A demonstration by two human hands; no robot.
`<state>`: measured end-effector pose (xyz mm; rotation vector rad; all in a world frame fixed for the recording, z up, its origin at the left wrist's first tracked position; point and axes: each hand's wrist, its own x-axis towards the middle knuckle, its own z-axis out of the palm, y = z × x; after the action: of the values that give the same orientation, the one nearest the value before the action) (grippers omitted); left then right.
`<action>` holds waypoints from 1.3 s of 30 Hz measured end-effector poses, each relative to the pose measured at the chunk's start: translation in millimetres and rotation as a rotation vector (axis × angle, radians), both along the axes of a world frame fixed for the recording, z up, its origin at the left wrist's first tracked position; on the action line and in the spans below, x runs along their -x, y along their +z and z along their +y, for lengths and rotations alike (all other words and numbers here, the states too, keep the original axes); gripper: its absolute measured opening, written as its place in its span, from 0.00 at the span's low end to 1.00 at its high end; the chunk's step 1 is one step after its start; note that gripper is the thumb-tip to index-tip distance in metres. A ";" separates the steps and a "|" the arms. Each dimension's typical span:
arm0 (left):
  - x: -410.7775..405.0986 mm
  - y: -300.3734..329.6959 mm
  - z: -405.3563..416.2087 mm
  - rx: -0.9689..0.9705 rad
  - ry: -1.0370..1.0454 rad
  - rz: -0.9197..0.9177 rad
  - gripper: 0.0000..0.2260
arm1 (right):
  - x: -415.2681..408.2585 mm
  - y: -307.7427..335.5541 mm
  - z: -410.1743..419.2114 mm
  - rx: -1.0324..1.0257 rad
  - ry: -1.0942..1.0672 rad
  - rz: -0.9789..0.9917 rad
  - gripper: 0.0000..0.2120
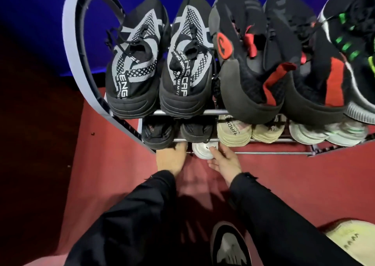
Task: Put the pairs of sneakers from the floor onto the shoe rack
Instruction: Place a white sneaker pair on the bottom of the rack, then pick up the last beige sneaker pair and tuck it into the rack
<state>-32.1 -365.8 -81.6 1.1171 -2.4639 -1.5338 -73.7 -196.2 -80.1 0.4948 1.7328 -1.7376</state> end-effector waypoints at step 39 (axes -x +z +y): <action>-80.7 43.9 251.0 0.179 -1.203 -0.070 0.13 | -174.3 10.7 272.0 -0.439 -0.353 0.001 0.11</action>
<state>48.6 -114.7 -37.7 -0.5245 -3.4027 -1.2737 100.7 75.9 -69.4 1.0441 2.1365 -1.5710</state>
